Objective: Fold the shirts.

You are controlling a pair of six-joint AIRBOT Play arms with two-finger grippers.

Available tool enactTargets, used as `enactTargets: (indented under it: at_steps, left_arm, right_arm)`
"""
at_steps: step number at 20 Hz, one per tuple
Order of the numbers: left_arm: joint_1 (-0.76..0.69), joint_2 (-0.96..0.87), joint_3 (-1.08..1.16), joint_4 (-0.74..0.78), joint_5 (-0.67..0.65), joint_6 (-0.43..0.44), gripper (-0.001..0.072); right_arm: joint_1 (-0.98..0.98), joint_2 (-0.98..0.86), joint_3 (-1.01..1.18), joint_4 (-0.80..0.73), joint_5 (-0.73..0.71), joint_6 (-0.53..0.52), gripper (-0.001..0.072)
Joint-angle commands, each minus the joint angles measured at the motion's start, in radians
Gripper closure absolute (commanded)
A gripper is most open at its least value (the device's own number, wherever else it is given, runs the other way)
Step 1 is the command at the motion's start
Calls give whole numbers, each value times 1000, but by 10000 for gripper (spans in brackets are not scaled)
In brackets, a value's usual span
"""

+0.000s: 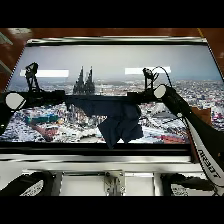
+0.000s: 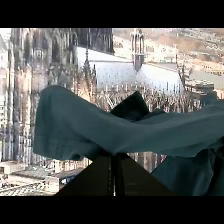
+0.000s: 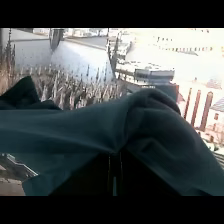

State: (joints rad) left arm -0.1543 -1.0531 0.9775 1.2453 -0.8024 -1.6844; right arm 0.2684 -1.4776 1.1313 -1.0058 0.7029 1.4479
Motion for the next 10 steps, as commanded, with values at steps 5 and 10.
enactTargets:
  at_steps: [5,10]
  left_arm:
    - [5,-21,10,-64,14,0,670]
    - [4,-6,14,-64,-23,0,670]
  right_arm:
    - [-175,120,45,-26,349,-100,37]
    - [-367,231,-286,39,643,-47,71]
